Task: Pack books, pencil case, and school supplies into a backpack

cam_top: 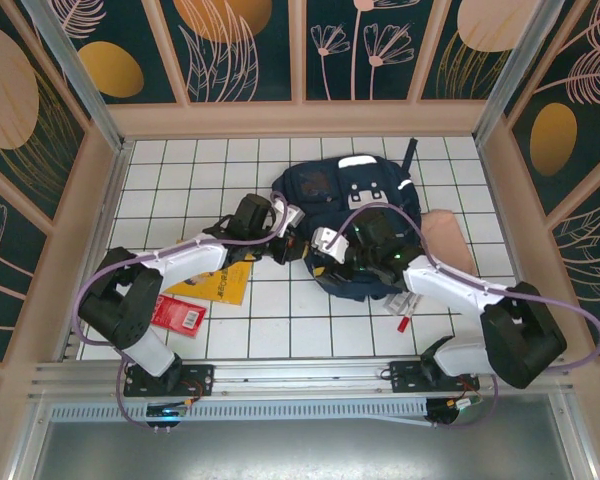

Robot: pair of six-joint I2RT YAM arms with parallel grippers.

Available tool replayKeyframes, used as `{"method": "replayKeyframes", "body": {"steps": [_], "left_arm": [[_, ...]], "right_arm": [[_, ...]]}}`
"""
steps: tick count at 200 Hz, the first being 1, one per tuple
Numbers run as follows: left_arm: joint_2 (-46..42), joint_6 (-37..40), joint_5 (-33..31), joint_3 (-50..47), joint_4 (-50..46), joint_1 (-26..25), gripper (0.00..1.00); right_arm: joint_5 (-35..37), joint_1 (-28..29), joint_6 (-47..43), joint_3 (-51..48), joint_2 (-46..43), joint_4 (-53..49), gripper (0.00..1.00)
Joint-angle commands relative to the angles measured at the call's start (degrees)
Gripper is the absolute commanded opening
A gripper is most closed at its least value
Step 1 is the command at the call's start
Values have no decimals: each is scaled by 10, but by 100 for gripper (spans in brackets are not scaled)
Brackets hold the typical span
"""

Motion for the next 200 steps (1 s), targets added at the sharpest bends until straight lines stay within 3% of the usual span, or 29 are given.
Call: {"method": "replayKeyframes", "body": {"steps": [1, 28, 52, 81, 125, 152, 200], "left_arm": [[-30, -48, 56, -2, 81, -1, 0], [-46, -2, 20, 6, 22, 10, 0], [-38, -4, 15, -7, 1, 67, 0], [-6, 45, -86, 7, -46, 120, 0], [109, 77, -216, 103, -93, 139, 0], [145, 77, -240, 146, -99, 140, 0], [90, 99, -297, 113, -76, 143, 2]], "right_arm": [[18, 6, 29, 12, 30, 28, 67], [-5, 7, 4, -5, 28, 15, 31], [-18, 7, -48, 5, 17, -40, 0], [-26, 8, -93, 2, -11, -73, 0], [-33, 20, -133, -8, -35, -93, 0], [-30, 28, -136, -11, -42, -89, 0], [-45, 27, -123, -17, -71, -61, 0]]}}
